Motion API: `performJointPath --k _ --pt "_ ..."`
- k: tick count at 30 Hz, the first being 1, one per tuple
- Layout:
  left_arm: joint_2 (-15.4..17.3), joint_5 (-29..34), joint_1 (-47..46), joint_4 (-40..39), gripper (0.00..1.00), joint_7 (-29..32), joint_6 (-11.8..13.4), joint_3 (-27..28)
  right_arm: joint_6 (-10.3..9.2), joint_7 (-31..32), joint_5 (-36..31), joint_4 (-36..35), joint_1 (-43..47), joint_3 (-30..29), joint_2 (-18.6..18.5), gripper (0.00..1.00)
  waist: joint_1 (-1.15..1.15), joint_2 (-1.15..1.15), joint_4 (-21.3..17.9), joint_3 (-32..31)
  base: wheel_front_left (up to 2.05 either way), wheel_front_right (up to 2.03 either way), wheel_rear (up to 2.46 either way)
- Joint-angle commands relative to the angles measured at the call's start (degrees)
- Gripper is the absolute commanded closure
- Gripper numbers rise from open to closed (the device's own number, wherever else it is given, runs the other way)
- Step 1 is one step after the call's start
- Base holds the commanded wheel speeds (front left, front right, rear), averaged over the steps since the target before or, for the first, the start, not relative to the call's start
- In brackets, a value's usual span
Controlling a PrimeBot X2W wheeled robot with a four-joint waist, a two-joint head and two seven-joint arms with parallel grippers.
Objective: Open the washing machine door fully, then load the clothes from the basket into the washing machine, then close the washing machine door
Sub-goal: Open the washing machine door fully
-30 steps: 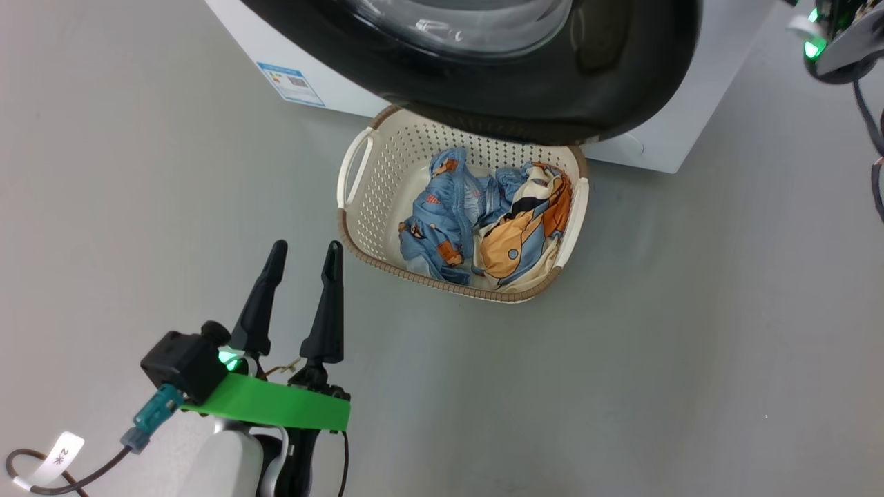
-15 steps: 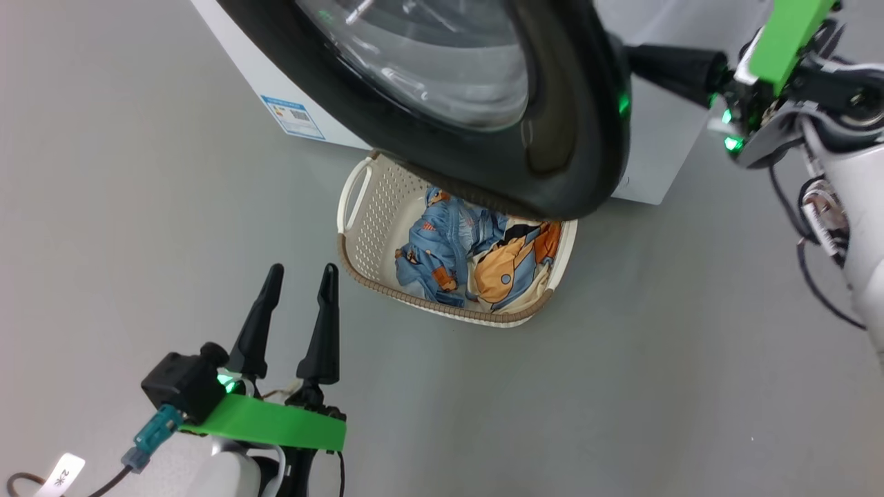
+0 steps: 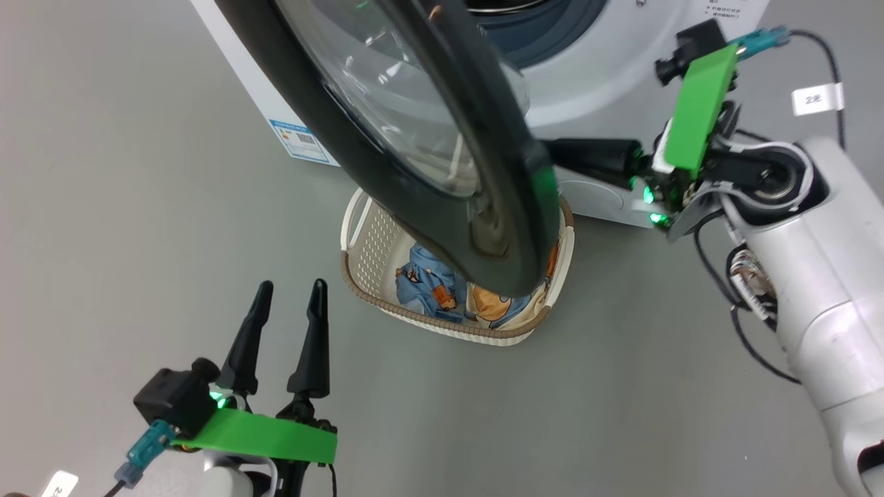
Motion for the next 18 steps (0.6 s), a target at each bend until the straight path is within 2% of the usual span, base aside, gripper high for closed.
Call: performJointPath --k 1,18 --pt "1.08 0.48 0.26 -1.06 0.00 -0.76 -0.20 2.22 0.43 0.49 0.82 -2.42 1.45 1.07 2.02 1.00 0.00 0.00 0.07 -0.41 0.00 0.00 0.00" --pt "0.87 0.06 1.98 -0.76 0.00 -0.77 -0.18 2.49 0.43 1.06 1.79 -5.89 6.34 5.16 5.91 1.00 0.00 0.00 2.09 -2.51 0.00 0.00 0.00"
